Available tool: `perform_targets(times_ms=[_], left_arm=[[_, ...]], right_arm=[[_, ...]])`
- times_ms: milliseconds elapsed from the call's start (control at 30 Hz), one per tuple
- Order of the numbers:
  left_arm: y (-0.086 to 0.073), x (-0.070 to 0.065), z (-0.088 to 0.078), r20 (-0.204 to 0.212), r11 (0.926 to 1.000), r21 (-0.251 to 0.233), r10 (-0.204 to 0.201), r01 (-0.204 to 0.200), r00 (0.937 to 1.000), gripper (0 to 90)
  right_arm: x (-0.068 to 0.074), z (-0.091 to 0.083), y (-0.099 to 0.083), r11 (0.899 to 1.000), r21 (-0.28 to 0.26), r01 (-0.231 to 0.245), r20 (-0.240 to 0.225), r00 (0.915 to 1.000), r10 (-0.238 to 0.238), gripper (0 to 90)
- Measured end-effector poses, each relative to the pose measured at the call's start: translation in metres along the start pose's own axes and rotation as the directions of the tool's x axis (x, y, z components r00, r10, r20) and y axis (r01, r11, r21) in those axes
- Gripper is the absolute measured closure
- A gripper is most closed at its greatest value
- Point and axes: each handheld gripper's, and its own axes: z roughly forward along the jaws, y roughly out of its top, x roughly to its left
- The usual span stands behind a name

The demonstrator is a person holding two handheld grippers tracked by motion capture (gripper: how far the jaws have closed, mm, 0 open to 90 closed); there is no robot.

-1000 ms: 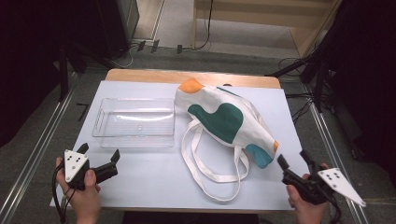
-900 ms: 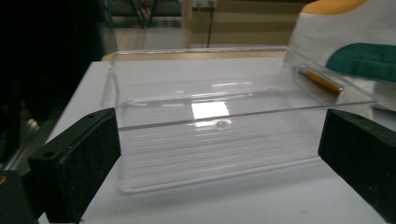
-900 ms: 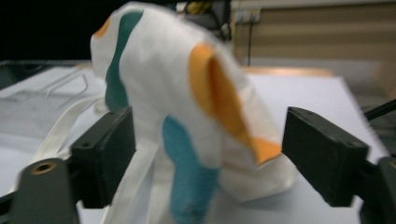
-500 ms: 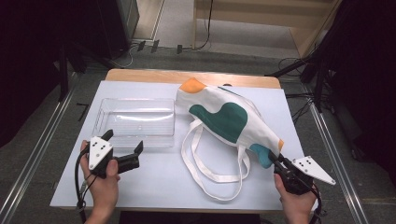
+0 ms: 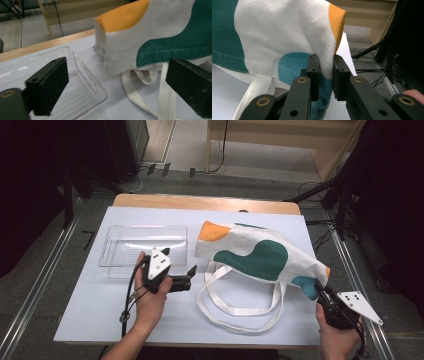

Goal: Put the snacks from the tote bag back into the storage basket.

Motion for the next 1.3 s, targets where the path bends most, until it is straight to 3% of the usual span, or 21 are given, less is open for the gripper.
perform_targets(times_ms=[133,300,433,533,600,633,667,700,733,767,800,833,900,1033,1067,1100,1133,1233,1300], left_arm=[[0.003,-0.009,0.018,0.011,0.9995,0.029,0.008,-0.009,0.9999,7.4],[0.008,-0.003,0.035,0.057,0.998,0.055,-0.035,0.032,0.9977,7.4],[0.018,0.0,0.05,0.071,0.9961,0.068,-0.06,0.055,0.9957,10.3],[0.022,-0.002,0.056,0.084,0.9969,0.066,-0.048,0.042,0.9954,20.9],[0.023,-0.004,0.062,0.097,0.9969,0.068,-0.047,0.04,0.9942,36.0],[0.024,-0.005,0.065,0.097,0.9962,0.076,-0.049,0.042,0.994,36.0],[0.024,-0.007,0.067,0.063,0.9961,0.082,-0.037,0.032,0.9973,56.6],[0.024,-0.007,0.067,0.07,0.9961,0.077,-0.049,0.043,0.9964,65.8],[0.025,-0.007,0.065,0.089,0.9959,0.077,-0.054,0.047,0.9945,75.8],[0.025,-0.006,0.063,0.136,0.9965,0.07,-0.056,0.046,0.9892,84.3],[0.025,-0.006,0.063,0.136,0.9965,0.07,-0.056,0.046,0.9892,88.9],[0.026,-0.009,0.058,0.193,0.9982,0.056,-0.031,0.02,0.9808,89.6],[0.028,-0.013,0.048,0.2,0.9995,0.03,0.007,-0.013,0.9798,89.9],[0.031,-0.008,0.03,0.227,0.9999,-0.016,0.007,-0.004,0.974,90.0],[0.031,-0.005,0.024,0.242,0.9997,-0.025,-0.002,0.008,0.9703,90.0],[0.032,0.0,0.011,0.276,0.9985,-0.052,-0.002,0.017,0.9612,90.0],[0.032,0.0,0.011,0.276,0.9985,-0.052,-0.002,0.017,0.9612,90.0],[0.036,0.003,-0.018,0.326,0.9925,-0.122,0.027,0.013,0.9451,90.0],[0.036,0.007,-0.034,0.345,0.9853,-0.169,0.033,0.027,0.9381,90.0]], right_arm=[[-0.001,0.002,-0.001,1.0,-0.005,-0.003,0.003,1.0,0.003,79.8],[-0.002,0.003,-0.003,1.0,-0.004,-0.006,-0.004,1.0,0.006,79.7],[-0.005,0.006,-0.004,1.0,0.001,-0.006,0.006,1.0,0.006,79.7],[-0.007,0.007,-0.005,1.0,0.005,-0.008,0.007,0.9999,0.008,79.7],[-0.007,0.007,-0.005,1.0,0.006,-0.009,0.007,0.9999,0.009,79.8],[-0.007,0.007,-0.006,1.0,0.008,-0.012,0.009,0.9999,0.012,79.8],[-0.007,0.007,-0.006,1.0,0.006,-0.009,0.018,0.9998,0.009,80.3],[-0.007,0.008,-0.006,1.0,0.003,-0.016,0.015,0.9998,0.016,80.7],[-0.008,0.008,-0.006,1.0,-0.001,-0.023,0.004,0.9997,0.023,81.0],[-0.008,0.007,-0.006,1.0,-0.002,-0.027,-0.003,0.9996,0.027,81.2],[-0.008,0.007,-0.006,1.0,-0.007,-0.026,-0.006,0.9996,0.026,81.3],[-0.008,0.007,-0.005,1.0,-0.011,-0.021,-0.004,0.9998,0.021,81.4],[-0.008,0.005,-0.004,1.0,-0.025,-0.019,0.002,0.9998,0.019,81.7],[-0.011,0.0,0.001,0.999,-0.054,-0.007,0.028,0.9996,0.009,82.0],[-0.014,-0.003,0.003,0.998,-0.067,-0.009,0.033,0.9994,0.011,82.1],[-0.017,-0.007,0.006,0.996,-0.09,-0.02,0.038,0.999,0.023,82.2],[-0.017,-0.008,0.007,0.995,-0.099,-0.026,0.038,0.9988,0.03,82.2],[-0.014,-0.016,0.014,0.99,-0.135,-0.031,0.036,0.9987,0.036,82.3],[-0.011,-0.023,0.021,0.986,-0.169,-0.006,0.042,0.999,0.013,82.3]])
